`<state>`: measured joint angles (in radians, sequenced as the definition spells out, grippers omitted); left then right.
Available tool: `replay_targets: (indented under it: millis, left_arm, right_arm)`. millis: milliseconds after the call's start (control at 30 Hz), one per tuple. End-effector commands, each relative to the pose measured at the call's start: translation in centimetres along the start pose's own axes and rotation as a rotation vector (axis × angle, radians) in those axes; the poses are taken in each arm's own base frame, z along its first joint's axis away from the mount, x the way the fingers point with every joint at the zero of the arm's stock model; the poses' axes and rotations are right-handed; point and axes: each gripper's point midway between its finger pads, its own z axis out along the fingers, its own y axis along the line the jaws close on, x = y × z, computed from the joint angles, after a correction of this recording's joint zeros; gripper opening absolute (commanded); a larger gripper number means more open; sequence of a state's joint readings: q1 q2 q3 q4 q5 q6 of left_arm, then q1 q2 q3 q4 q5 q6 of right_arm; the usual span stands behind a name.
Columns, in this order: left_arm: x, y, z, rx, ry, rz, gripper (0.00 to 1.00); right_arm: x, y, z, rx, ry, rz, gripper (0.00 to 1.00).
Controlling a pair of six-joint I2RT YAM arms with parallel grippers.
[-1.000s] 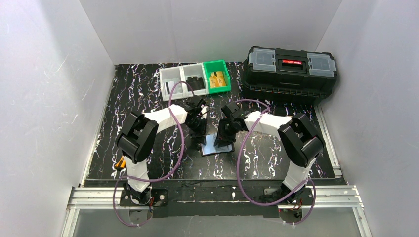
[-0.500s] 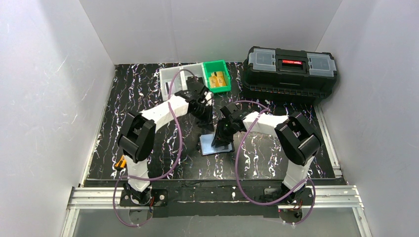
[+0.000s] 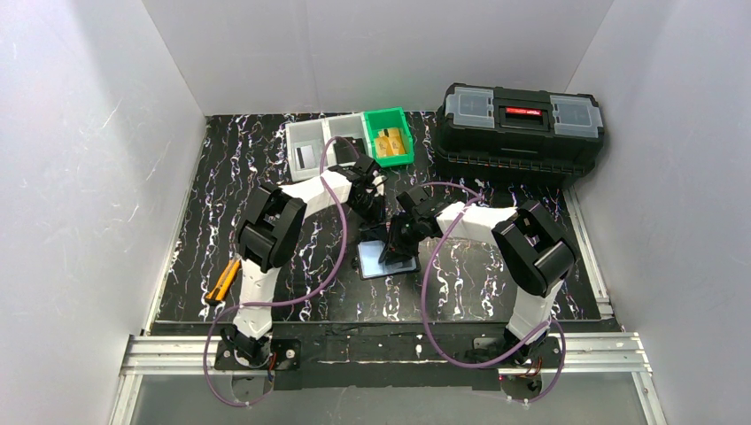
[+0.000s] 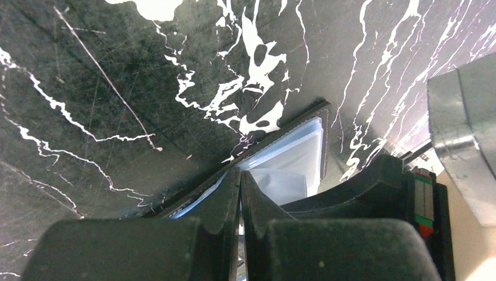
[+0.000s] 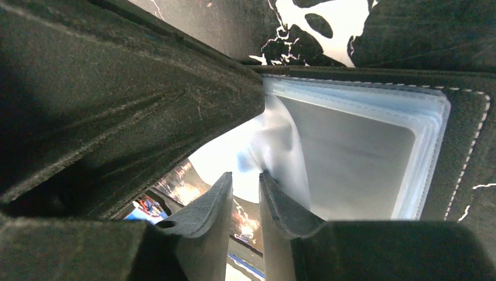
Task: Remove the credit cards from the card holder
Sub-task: Remove the credit card from the card holder.
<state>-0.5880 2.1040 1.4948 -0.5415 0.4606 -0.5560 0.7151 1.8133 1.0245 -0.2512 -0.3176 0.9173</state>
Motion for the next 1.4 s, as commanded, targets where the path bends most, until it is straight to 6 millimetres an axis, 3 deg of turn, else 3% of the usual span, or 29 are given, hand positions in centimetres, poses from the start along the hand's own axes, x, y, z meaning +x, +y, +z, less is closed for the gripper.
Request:
replay_targets:
  millis: [0,167,400,600,833,1133,1300,1367]
  left_arm:
    - [1.5,0.5,-0.2,-0.014,0.038,0.002,0.0]
    - [2.0,1.8,0.4,-0.064,0.056,-0.01,0.0]
    - [3.0,3.6,1.0,-0.129,0.088,-0.025,0.0]
    - [3.3,3.9,1.4,-0.131,0.104,-0.03,0.0]
    - [2.9,3.2,1.2,-0.107,0.098,-0.025,0.0]
    - [2.8,2.2,0.4,-0.074,0.088,-0.009,0.0]
    - [1.8,0.2,-1.9,-0.035,0.036,0.024,0.0]
    - [1.1,-0.8,-3.4,-0.028,0.0,0.044,0.12]
  right_arm:
    - [0.3,-3.6,1.1,0.129,-0.009,0.01,0.31]
    - [-0.2,-2.8,0.3,0.124,-0.021,-0.006,0.32]
    - [-1.7,0.5,-5.1,0.052,-0.124,-0.074,0.55]
    - [-1.7,-0.6,-8.2,0.035,-0.175,-0.049,0.59]
    - [-1.4,-2.4,-6.9,0.042,-0.119,-0.035,0.6]
    - [-1.5,-2.0,-4.7,0.012,-0.058,-0.034,0.36]
    - [-1.2,-3.0,-4.5,0.032,-0.074,0.0,0.17]
    - [-1.2,-3.3,-4.7,0.036,-0.093,0.009,0.13]
